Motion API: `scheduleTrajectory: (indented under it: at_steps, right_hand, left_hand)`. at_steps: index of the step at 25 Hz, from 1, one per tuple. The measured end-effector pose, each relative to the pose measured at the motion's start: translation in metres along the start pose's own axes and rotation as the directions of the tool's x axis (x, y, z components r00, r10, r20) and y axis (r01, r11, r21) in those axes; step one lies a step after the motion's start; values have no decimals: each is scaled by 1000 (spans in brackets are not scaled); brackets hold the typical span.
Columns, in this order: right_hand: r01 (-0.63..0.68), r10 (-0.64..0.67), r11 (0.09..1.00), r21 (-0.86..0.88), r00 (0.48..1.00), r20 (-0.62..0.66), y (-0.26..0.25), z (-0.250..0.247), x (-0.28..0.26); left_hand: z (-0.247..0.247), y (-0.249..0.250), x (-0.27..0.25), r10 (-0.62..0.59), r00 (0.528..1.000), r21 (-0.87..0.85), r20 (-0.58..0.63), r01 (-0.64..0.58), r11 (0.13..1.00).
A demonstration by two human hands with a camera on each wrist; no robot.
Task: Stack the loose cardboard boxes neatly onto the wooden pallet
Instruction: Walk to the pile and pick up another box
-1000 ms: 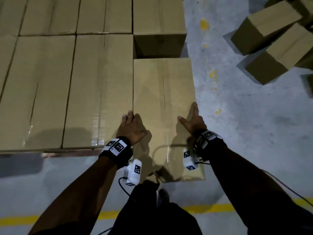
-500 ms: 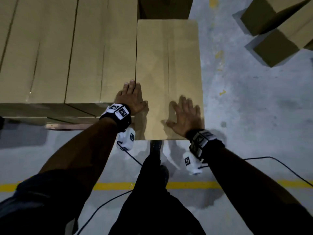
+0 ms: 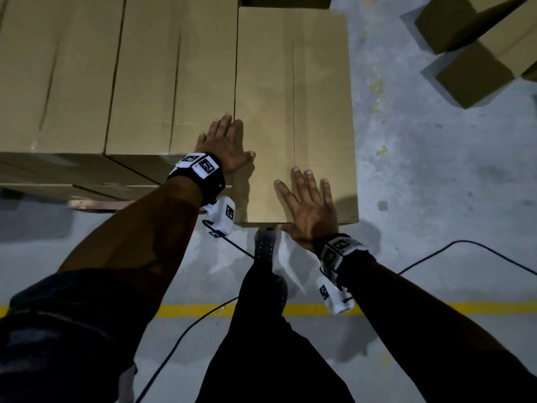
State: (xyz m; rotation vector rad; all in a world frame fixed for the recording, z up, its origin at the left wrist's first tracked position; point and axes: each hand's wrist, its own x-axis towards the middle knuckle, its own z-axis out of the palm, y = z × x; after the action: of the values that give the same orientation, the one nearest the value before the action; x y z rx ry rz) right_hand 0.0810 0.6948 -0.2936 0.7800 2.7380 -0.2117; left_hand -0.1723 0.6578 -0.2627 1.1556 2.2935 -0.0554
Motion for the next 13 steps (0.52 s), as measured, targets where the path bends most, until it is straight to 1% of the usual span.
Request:
scheduleTrajectory:
  at_steps: [2, 4, 5, 7, 11, 12, 13]
  right_hand:
    - [26, -25, 998, 53, 999, -28, 0, 0, -1]
    - [71, -69, 993, 99, 997, -19, 3, -1, -1]
    - [88, -86, 991, 99, 996, -19, 5, -2, 0]
    - [115, -110, 989, 91, 992, -58, 8, -2, 5]
    - [118, -109, 989, 86, 989, -99, 15, -11, 28]
    - [122, -116, 990, 71, 990, -86, 18, -16, 35]
    - [119, -117, 991, 53, 992, -35, 20, -21, 43]
  left_hand:
    - [0, -3, 2, 15, 1000, -11, -24, -15, 1000]
    - [1, -5, 5, 18, 999, -8, -34, -18, 1000]
    - [1, -5, 7, 20, 999, -9, -40, -21, 1000]
    - [4, -4, 10, 25, 998, -6, -54, -25, 1000]
    - [3, -7, 11, 53, 997, -3, -52, -53, 999]
    - [2, -7, 11, 60, 997, -1, -47, -60, 998]
    - [1, -7, 11, 61, 997, -3, -42, -61, 998]
